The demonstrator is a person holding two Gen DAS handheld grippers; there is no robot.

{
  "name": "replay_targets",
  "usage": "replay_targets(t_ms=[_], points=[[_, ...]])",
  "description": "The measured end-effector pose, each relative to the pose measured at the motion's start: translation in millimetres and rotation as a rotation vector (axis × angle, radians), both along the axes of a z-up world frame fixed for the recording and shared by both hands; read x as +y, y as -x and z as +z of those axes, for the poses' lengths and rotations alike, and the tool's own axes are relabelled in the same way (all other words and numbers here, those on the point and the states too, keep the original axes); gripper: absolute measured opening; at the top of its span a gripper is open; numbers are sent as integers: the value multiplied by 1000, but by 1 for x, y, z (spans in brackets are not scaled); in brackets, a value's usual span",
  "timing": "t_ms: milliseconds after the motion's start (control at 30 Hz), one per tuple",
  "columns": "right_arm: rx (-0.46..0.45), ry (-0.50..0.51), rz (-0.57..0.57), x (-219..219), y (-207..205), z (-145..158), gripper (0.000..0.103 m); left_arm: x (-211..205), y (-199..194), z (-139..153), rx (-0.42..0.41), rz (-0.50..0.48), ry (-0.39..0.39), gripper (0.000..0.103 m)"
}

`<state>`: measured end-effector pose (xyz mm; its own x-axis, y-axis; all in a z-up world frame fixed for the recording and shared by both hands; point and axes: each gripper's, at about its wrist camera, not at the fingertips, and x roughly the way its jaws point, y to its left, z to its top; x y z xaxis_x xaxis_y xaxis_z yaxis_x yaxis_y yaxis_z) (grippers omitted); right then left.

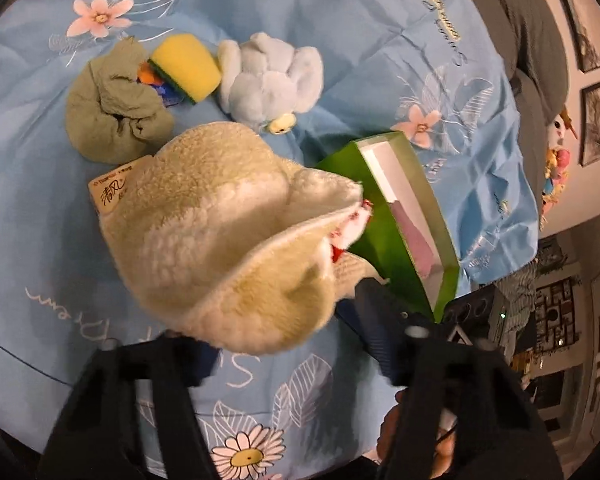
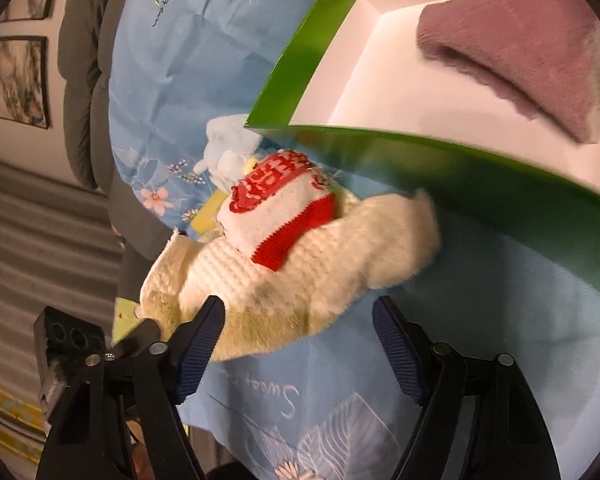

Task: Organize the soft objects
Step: 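Close both grippers on the beige terry towel and lift it, then lower the beige towel into the green box and open both grippers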

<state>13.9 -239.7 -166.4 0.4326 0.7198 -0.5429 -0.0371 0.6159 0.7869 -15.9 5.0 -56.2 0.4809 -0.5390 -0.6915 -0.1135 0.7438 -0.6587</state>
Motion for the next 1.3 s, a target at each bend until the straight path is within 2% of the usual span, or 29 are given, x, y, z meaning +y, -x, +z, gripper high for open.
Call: replay_targets(t_ms=[33, 67, 133, 200, 267, 367, 567, 700, 967, 1133, 1300], points=[[-1, -6, 2, 3, -3, -1, 62, 1, -1, -2, 3, 5, -2, 36], [-1, -9, 0, 6, -5, -3, 54, 2, -2, -3, 3, 10, -2, 31], [4, -11, -4, 10, -7, -6, 29, 7, -1, -4, 5, 35, 0, 18], [-3, -12, -2, 12, -9, -5, 14, 13, 2, -2, -4, 58, -5, 9], [-36, -4, 3, 13, -7, 3, 9, 18, 5, 5, -33, 73, -30, 9], [-102, -21, 26, 10, 3, 21, 8, 22, 13, 21, -95, 83, -64, 7], [-257, -113, 68, 4, 24, 63, 8, 17, 30, 64, -244, 46, -105, 7], [-328, -183, 80, 0, 35, 76, 8, 11, 34, 80, -282, 36, -113, 7], [-497, -242, 70, -11, 61, 114, 8, -9, 47, 124, -407, 16, -176, 7], [-586, -240, 9, -26, 69, 136, 8, -25, 47, 153, -473, -16, -216, 7], [-664, -214, -99, -57, 81, 152, 8, -63, 27, 177, -516, -100, -243, 7]])
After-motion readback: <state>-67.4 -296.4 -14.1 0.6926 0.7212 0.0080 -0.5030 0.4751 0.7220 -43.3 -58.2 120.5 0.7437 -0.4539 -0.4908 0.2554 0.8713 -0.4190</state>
